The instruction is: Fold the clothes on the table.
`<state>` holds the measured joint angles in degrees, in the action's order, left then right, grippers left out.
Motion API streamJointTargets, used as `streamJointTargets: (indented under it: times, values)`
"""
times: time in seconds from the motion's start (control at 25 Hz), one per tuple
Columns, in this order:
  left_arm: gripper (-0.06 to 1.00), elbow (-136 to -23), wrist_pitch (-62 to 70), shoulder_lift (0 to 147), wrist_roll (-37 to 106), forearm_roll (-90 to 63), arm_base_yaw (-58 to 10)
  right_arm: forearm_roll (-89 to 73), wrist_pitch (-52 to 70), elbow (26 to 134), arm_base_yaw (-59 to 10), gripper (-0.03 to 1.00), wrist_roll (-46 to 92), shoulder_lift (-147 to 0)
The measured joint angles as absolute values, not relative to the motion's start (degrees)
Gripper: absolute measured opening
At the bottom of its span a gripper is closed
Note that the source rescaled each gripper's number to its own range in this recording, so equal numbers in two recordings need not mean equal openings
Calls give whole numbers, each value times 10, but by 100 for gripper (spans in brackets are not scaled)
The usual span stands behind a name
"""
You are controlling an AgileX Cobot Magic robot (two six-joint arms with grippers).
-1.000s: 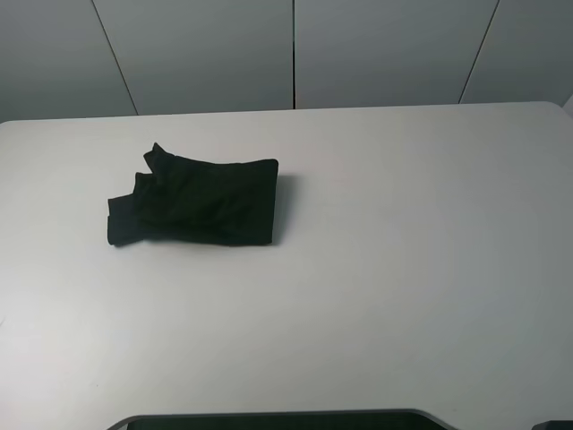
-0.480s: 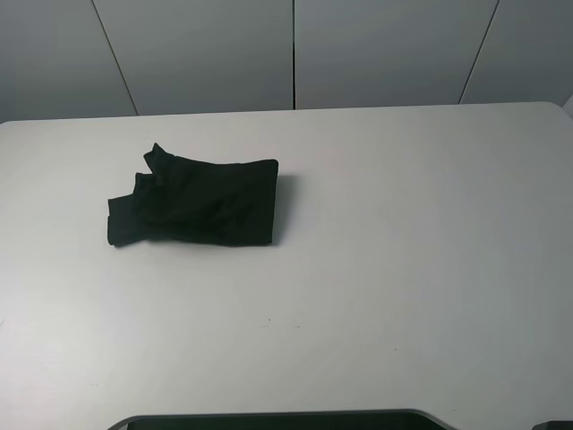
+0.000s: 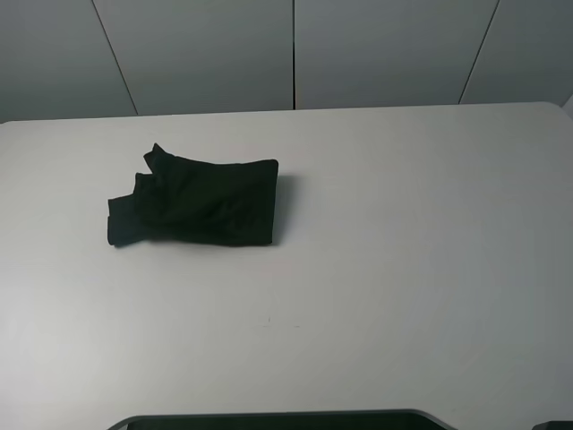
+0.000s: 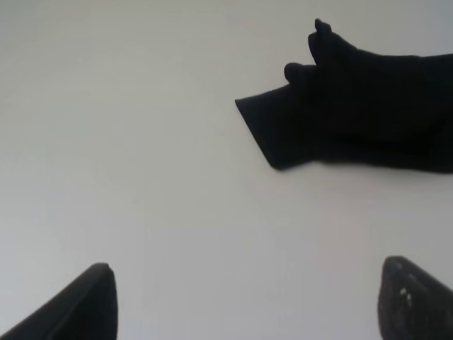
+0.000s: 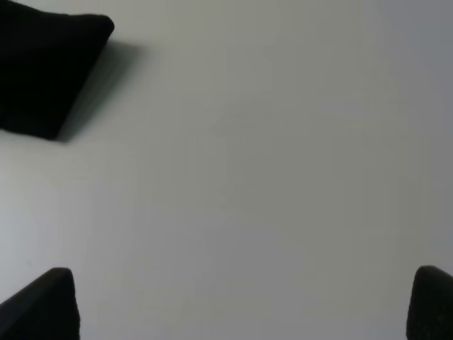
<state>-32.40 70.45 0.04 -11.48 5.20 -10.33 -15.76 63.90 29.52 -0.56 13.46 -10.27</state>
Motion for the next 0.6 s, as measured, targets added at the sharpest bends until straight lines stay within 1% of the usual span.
streamJointTargets:
  times: [0.28, 0.52, 0.6]
  values:
    - [96, -299, 637, 0, -96, 55, -103, -158, 634, 294, -6, 100, 136, -5]
    - [96, -297, 627, 0, -83, 55, -103, -158, 634, 294, -6, 100, 136, -3]
    - [96, -296, 627, 0, -58, 55, -103, -158, 634, 294, -6, 100, 136, -3]
